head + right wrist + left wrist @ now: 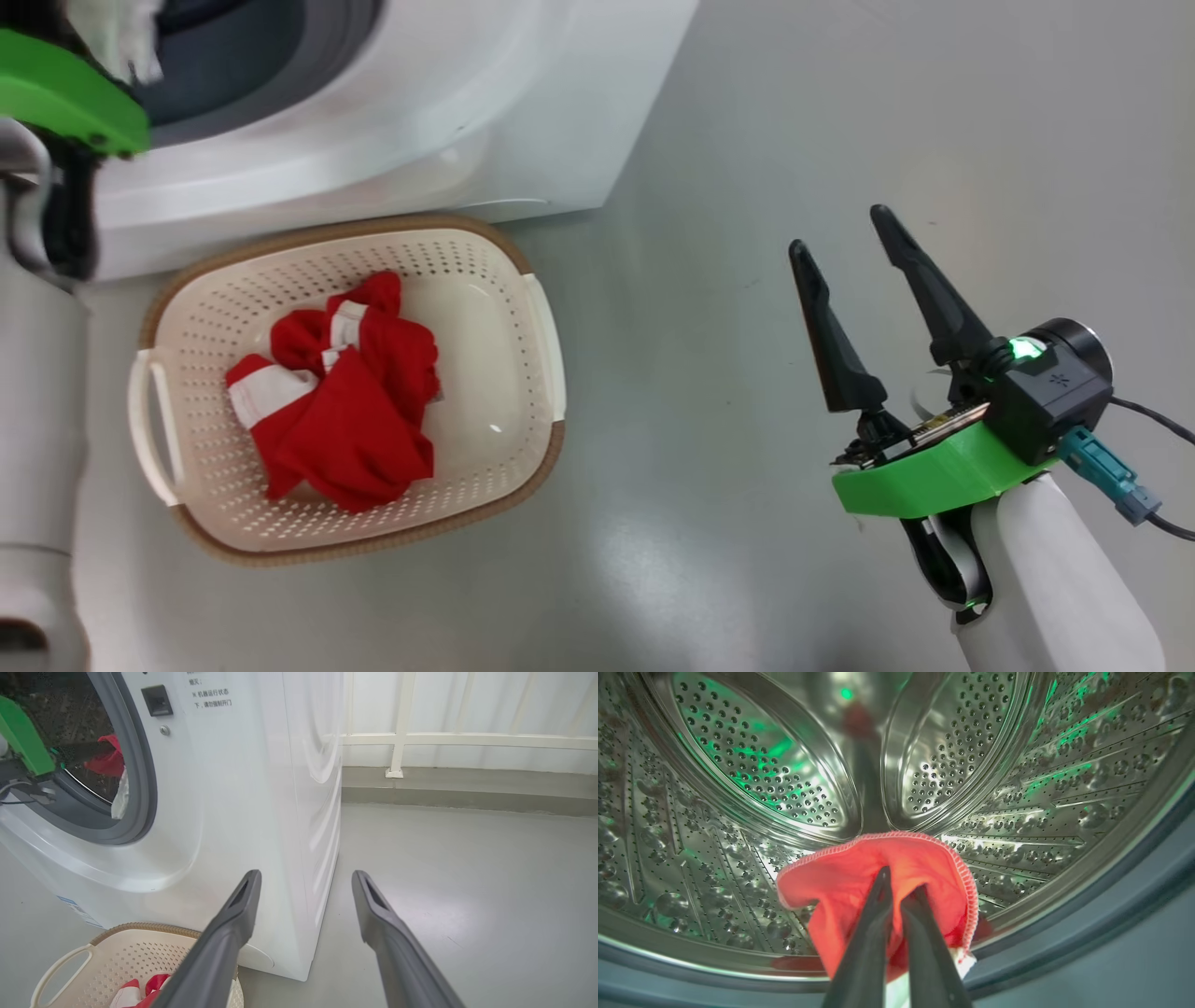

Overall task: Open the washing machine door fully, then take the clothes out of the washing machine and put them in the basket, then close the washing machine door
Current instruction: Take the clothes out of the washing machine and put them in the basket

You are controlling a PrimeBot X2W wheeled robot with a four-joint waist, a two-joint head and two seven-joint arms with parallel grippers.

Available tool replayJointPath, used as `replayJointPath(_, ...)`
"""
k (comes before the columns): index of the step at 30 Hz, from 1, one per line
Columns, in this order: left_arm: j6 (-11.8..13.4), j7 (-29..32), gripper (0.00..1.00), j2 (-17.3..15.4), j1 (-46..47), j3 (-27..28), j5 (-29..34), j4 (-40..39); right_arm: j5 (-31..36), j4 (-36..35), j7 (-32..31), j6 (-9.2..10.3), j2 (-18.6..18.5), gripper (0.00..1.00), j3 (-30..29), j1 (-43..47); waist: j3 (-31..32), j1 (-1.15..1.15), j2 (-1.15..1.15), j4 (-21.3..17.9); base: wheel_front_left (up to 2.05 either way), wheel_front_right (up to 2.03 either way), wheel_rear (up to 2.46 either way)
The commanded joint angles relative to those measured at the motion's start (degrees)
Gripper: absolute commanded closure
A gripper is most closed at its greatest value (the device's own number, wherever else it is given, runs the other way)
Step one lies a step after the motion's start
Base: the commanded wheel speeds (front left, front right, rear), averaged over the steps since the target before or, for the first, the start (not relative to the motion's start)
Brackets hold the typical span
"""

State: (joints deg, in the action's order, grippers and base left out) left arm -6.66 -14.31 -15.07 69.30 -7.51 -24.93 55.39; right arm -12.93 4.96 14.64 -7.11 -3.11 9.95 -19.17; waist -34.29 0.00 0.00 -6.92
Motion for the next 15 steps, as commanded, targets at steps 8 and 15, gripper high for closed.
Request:
replayJointPath(8,0.3,-0.7,1.00,0.3,-12.3,4.9,1.9,-17.5,1.0,-1.7,0.4,-0.37,0.2,0.00,-0.1,1.7,3.5,0.00,0.00,3.0,0.00,0.00,0.00)
replayJointPath(15,0.2,-0.7,1.00,3.2,-20.7,7.2,3.7,-26.6,1.5,-1.5,0.4,-0.37,0.2,0.00,-1.2,3.3,7.0,0.00,0.00,4.6,0.00,0.00,0.00)
